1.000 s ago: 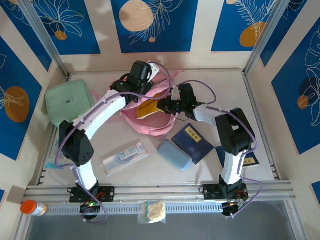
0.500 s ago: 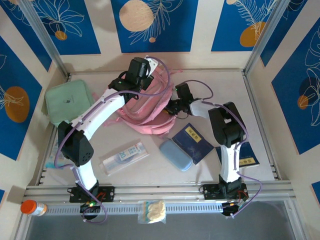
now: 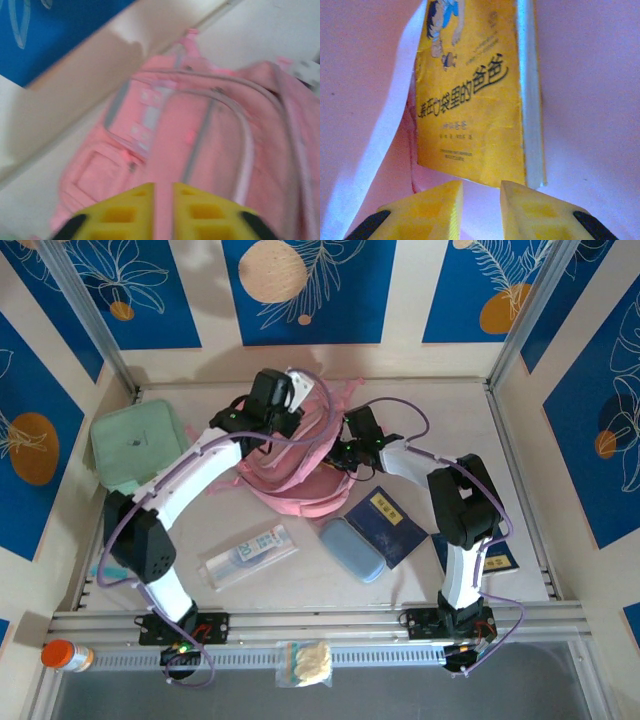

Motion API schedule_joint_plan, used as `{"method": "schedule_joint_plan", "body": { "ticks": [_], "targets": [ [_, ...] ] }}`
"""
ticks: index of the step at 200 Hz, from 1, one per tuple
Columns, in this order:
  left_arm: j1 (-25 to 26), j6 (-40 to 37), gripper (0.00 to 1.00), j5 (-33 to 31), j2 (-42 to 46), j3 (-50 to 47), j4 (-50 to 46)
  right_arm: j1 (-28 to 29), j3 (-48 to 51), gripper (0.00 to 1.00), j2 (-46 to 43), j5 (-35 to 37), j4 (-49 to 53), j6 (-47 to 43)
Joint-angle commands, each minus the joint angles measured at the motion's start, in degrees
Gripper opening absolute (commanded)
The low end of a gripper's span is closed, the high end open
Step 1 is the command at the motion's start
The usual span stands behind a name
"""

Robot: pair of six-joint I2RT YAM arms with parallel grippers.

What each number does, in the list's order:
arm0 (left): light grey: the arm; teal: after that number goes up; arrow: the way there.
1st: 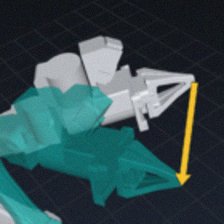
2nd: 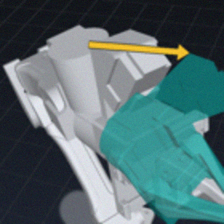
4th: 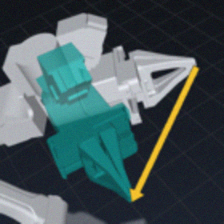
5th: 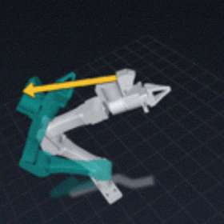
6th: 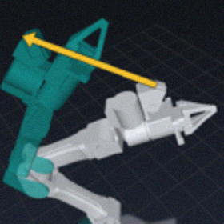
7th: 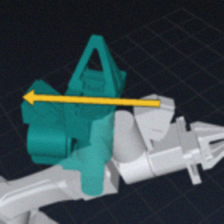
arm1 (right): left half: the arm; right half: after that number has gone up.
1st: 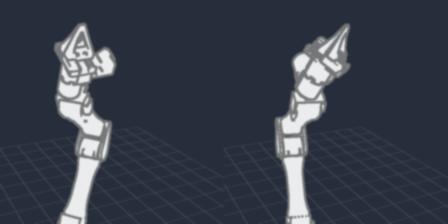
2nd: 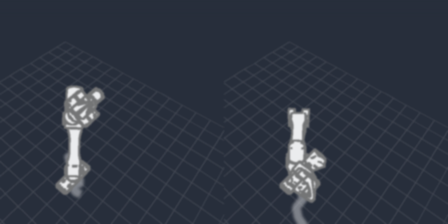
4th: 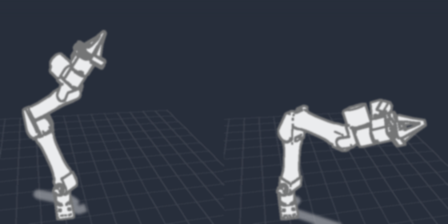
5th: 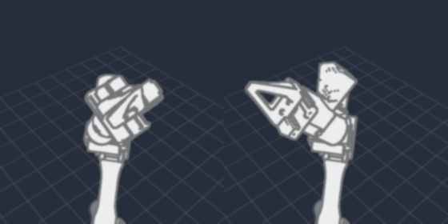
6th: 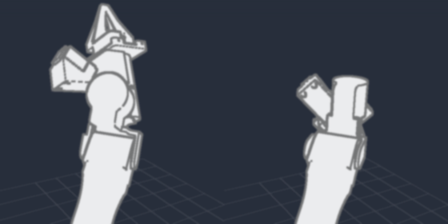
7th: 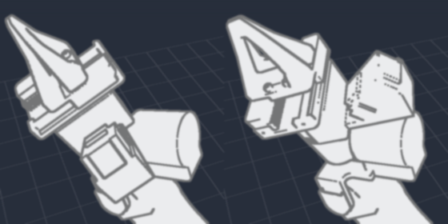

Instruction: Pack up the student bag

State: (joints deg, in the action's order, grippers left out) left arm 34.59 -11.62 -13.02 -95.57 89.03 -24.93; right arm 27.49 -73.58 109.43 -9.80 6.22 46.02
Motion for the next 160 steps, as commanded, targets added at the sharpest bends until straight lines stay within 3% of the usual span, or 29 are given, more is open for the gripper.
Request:
{"method": "schedule_joint_plan", "body": {
  "ticks": [1, 13, 40, 91, 110, 160],
  "targets": [
    [1.1, 4.3, 0.31, 12.5, 6.4, -8.2, 0.7, 0.5, -2.8, 0.25, 0.1, -1.1, 0.9, -0.3],
    [1.3, 6.5, 0.40, 17.0, 8.1, -11.5, 1.0, 0.6, -2.9, 0.23, 0.7, -1.7, 0.7, 0.0],
    [1.9, 9.4, 0.50, 23.3, 10.1, -17.8, 4.0, 1.2, -2.8, 0.23, 0.5, -1.3, 0.2, 0.0],
    [2.0, 12.3, 0.60, 27.4, 10.8, -22.3, 8.2, 1.4, -3.6, 0.23, 1.4, -2.2, 0.3, 0.1],
    [2.1, 12.1, 0.58, 21.6, 8.5, -21.8, 7.8, 1.6, -3.6, 0.23, 1.1, -1.7, 0.4, -0.2],
    [2.0, 11.6, 0.31, 13.0, 4.9, -21.0, 12.7, 2.2, -3.1, 0.23, 0.5, -1.9, 0.3, 0.5]
  ]
}}
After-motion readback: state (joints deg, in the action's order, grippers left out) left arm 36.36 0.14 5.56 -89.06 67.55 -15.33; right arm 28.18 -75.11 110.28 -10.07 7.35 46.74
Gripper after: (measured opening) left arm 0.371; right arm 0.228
